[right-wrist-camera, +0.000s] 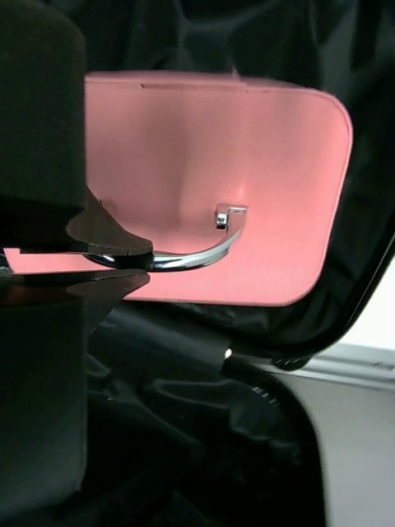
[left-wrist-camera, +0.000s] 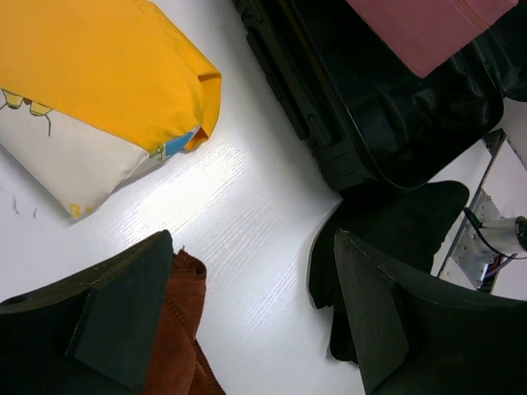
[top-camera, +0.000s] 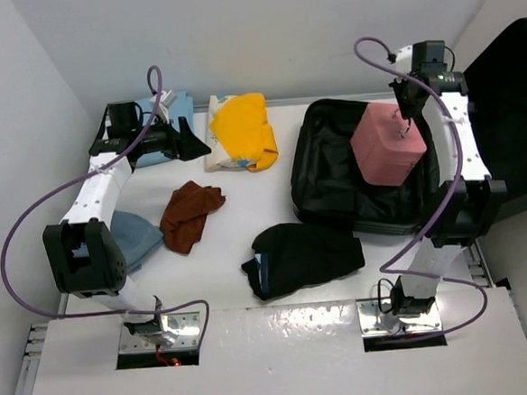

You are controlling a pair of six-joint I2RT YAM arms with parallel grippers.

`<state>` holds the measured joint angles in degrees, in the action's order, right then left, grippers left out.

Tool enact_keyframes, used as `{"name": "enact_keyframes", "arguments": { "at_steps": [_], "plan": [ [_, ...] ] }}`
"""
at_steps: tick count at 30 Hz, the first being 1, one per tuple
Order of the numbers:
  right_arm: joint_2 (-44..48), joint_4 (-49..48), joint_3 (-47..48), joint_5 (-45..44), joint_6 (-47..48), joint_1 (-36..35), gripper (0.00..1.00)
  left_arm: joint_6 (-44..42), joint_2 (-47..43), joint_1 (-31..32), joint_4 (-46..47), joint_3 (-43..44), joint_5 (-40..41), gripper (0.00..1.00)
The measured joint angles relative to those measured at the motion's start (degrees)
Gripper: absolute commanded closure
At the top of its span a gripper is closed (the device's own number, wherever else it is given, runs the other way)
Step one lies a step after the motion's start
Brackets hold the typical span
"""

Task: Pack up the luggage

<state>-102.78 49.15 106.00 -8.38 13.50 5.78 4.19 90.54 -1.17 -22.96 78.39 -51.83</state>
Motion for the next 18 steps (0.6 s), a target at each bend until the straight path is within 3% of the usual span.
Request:
{"name": "enact_keyframes", "arguments": {
  "at_steps": [7, 18],
  "plan": [
    [-3.1, -0.7, 3.0, -0.5, -7.0, 4.6, 1.0, 0.2, 1.5, 0.0, 0.5, 0.2, 0.0, 0.16],
    [-8.3, -4.8, 5.6, -0.7, -13.6, 5.0, 1.0, 2.4, 5.6, 0.0, 1.4, 1.6, -0.2, 0.16]
  ]
}}
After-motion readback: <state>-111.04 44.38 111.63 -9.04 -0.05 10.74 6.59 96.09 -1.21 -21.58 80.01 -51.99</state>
